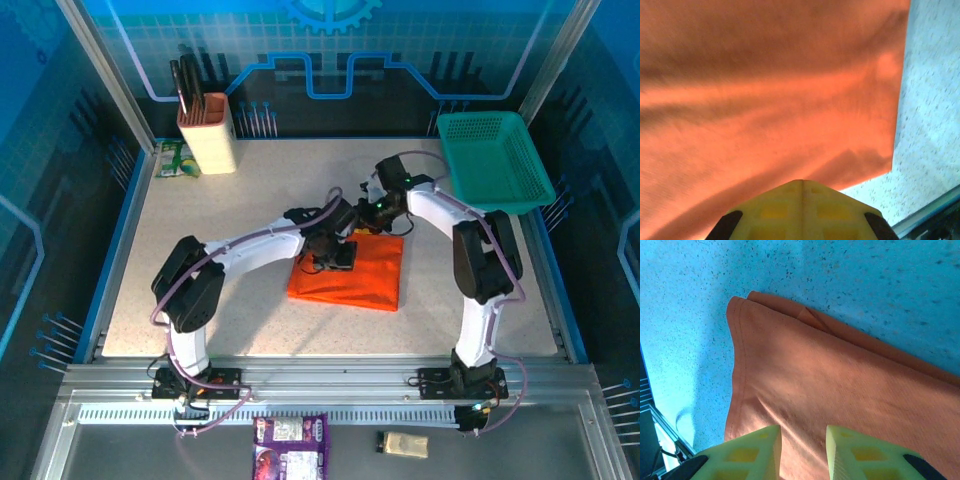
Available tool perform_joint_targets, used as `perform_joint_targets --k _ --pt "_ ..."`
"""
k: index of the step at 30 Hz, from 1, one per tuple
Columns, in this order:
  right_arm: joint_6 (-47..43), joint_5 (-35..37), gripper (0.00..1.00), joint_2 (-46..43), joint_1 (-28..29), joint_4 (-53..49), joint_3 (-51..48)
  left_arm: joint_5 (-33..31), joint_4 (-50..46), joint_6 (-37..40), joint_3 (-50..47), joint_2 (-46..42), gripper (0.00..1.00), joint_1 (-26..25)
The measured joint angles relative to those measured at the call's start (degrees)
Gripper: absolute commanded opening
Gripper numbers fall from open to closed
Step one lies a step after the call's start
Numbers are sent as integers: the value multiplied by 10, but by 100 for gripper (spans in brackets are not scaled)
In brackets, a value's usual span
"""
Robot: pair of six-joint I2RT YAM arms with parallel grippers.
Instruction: Fold the inside-out t-shirt
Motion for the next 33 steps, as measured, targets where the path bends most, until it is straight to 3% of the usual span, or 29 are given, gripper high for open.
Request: perform_joint_targets --k 12,22,28,33 --pt "1 53 27 102 9 -12 49 28 30 -30 -79 47 1 -19" --pt "2 45 27 124 6 -19 76 44 70 -30 -126 16 1 -16" --pt "1 56 32 85 4 -24 64 32 12 -26 -54 16 3 -17" --pt "-2 58 33 -24 -15 -38 31 -8 -10 -24 60 45 2 -16"
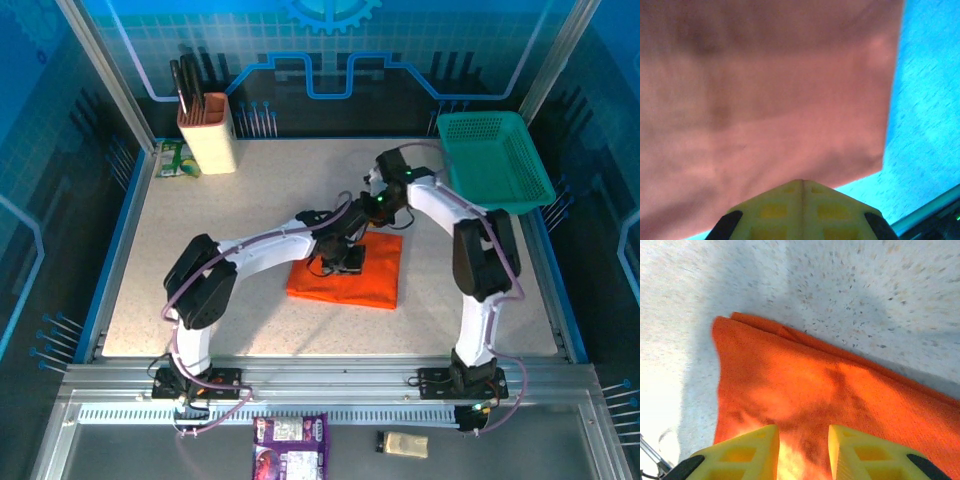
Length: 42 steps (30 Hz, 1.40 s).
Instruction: Fold the inside-out t-shirt
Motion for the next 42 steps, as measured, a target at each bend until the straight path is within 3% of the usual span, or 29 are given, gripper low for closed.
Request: perform_joint_targets --k 5,11,28,37,42 --pt "-6 5 34 -106 -52 -6 -61 -42 -29 0 66 61 2 10" --pt "-21 21 34 -167 -96 -26 -156 -73 -68 0 102 113 2 29" --pt "-63 -6 36 -153 -120 17 -318 -73 -80 0 111 149 0 44" --pt "-66 -35 28 -130 -121 60 -343 -67 -80 0 111 149 0 46" --pt "-69 -37 14 -130 -126 65 -344 -60 -79 0 110 148 1 48"
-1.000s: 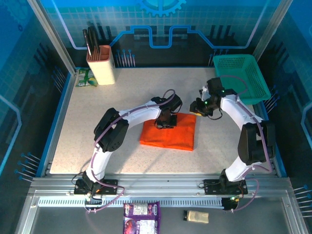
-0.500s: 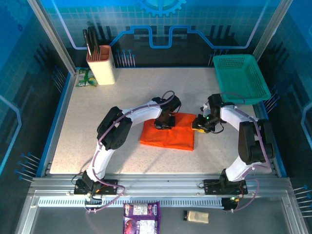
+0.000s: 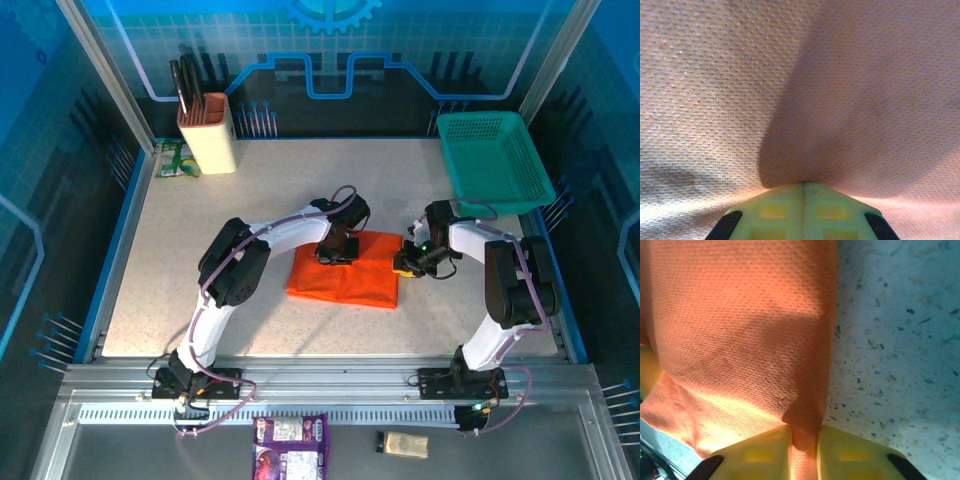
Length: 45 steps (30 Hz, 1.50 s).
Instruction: Fold the inside-out t-shirt
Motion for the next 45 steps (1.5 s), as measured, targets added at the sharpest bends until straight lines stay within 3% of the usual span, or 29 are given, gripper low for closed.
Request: perform_joint_targets --k 4,9,15,21,31,45 --pt "-3 2 4 0 -1 -3 1 1 8 0 -10 -11 5 0" --pt "-11 36 0 0 -1 -46 24 -6 12 1 -31 -59 7 7" --pt "-34 130 0 0 -1 -120 86 -10 27 13 -102 -154 6 67" --pt "-48 215 0 3 0 -179 141 19 46 23 -162 -160 4 124" --pt "-54 276 0 26 33 -235 214 83 92 24 -165 -111 3 110" --pt "-54 289 0 30 65 -268 253 72 128 7 -231 -140 2 108"
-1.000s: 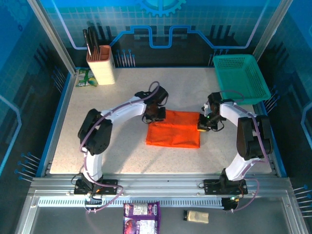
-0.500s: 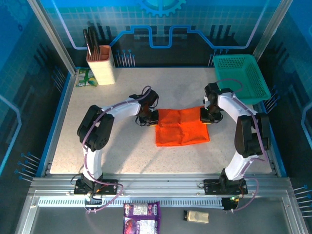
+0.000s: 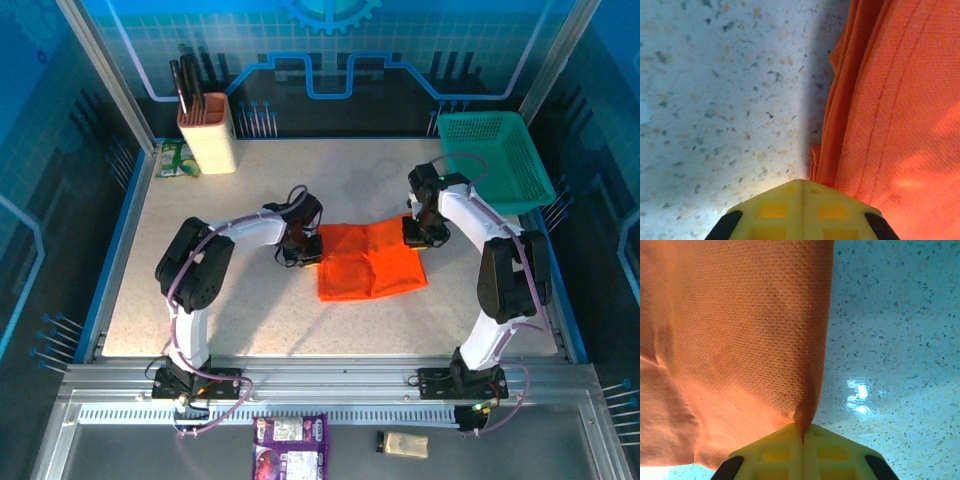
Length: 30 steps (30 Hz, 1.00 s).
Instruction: Fold the inside-out t-shirt
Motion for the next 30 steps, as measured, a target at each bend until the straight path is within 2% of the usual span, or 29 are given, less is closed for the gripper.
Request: perform_joint_targets --k 6,16,30 --pt "0 0 0 0 2 -6 0 -5 10 -13 -19 -17 2 0" --pt "3 0 0 0 22 -14 2 27 39 -24 -22 1 1 -17" --pt "37 -17 0 -14 93 -38 44 53 68 -28 -24 8 0 -18"
